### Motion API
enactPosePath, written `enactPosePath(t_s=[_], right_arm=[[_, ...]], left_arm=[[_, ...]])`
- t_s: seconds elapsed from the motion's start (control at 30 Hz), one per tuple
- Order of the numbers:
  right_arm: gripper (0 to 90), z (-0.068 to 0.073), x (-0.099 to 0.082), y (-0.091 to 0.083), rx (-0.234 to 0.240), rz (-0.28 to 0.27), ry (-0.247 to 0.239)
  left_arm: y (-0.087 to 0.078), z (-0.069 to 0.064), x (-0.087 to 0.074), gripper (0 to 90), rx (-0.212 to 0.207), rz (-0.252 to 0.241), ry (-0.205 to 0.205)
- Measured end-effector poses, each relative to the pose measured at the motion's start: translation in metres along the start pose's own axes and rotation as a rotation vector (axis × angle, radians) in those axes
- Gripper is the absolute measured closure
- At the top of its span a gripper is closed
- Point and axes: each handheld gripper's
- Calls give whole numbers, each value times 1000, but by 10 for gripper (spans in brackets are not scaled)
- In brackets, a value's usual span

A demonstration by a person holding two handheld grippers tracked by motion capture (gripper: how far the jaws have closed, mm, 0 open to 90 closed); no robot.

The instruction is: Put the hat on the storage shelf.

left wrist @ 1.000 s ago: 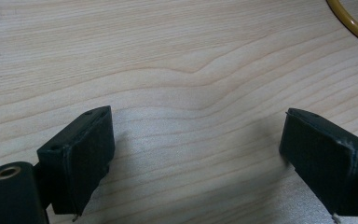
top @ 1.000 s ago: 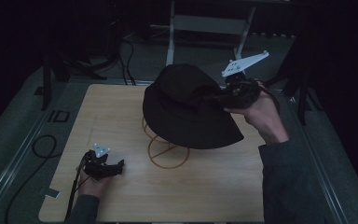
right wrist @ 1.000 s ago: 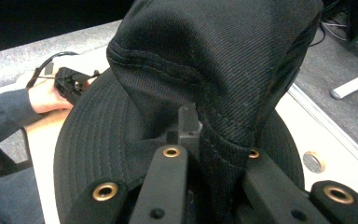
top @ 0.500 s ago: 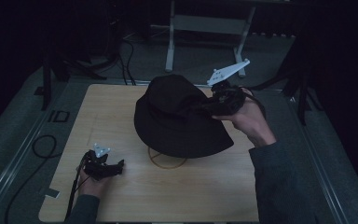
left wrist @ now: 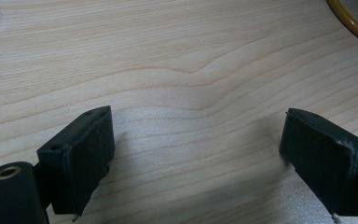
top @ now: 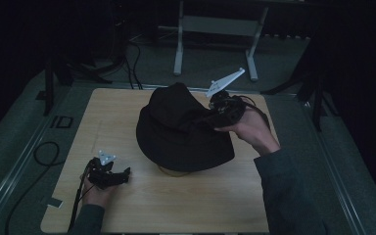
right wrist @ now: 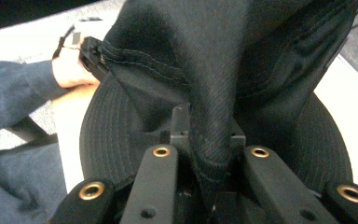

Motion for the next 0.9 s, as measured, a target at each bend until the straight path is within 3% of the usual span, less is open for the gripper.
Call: enactPosePath(t_s=[0.17, 0.33, 0.43, 0.5, 0.6, 0.9], right_arm=[[696, -6, -1, 8, -24, 21, 38], [429, -12, -2, 9, -39, 32, 102], [250, -12, -4, 7, -92, 36, 118], [190, -12, -6, 5, -118, 32, 125], [148, -12, -10, 3, -120, 53, 120], [162, -17, -29, -5, -126, 67, 124]], left_arm=[[0, 0, 0, 106, 0, 1, 0], [0, 0, 0, 106, 0, 0, -1], [0, 0, 0, 106, 0, 0, -1], [0, 0, 0, 106, 0, 1, 0], [0, 0, 0, 106, -1, 0, 0], [0, 0, 0, 106, -1, 0, -1]])
Point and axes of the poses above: each handheld gripper's, and its own axes: y roughly forward along the jaws, x roughly out of its top, z roughly to its left, and after that the axes turned 13 degrees about x, right-handed
